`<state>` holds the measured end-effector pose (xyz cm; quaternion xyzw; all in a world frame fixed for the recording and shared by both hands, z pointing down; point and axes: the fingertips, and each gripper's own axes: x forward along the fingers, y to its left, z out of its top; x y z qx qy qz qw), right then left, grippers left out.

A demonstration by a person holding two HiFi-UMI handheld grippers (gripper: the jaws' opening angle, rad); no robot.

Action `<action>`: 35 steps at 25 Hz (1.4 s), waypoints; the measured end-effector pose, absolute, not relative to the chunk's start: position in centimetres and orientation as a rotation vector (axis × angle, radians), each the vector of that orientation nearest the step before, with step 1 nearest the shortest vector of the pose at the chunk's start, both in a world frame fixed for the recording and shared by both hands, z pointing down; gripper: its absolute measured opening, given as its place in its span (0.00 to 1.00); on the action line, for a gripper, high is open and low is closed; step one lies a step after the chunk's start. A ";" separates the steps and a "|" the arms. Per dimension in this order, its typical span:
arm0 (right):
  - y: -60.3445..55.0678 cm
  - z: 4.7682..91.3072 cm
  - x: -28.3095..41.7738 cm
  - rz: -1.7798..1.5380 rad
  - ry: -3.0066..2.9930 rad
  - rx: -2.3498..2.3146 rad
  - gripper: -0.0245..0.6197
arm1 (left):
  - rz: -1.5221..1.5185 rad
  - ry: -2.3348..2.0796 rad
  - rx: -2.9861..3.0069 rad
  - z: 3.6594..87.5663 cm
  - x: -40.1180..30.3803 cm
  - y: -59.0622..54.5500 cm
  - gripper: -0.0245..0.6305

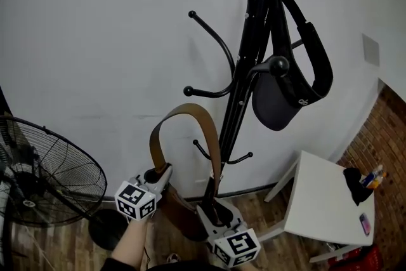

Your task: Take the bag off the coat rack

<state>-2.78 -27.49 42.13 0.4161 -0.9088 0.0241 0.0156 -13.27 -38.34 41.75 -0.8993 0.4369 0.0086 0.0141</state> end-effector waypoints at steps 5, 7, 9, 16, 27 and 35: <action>-25.7 43.2 -0.9 0.102 -2.833 1.242 0.25 | 0.021 1.441 -2.793 42.9 -12.9 -35.2 0.06; -24.9 43.6 -0.3 0.112 -2.836 1.220 0.25 | 0.016 1.472 -2.789 43.4 -12.7 -33.8 0.06; -24.3 43.9 0.2 0.121 -2.840 1.203 0.25 | 0.009 1.501 -2.784 43.9 -12.5 -32.4 0.06; -22.0 44.6 2.0 0.152 -2.858 1.148 0.25 | -0.024 1.595 -2.757 45.5 -12.0 -27.7 0.06; -19.5 46.8 4.3 0.187 -2.861 1.097 0.25 | -0.036 1.731 -2.716 47.6 -11.0 -22.3 0.06; -17.4 47.4 5.2 0.193 -2.886 1.049 0.24 | -0.032 1.788 -2.690 48.5 -9.9 -19.4 0.06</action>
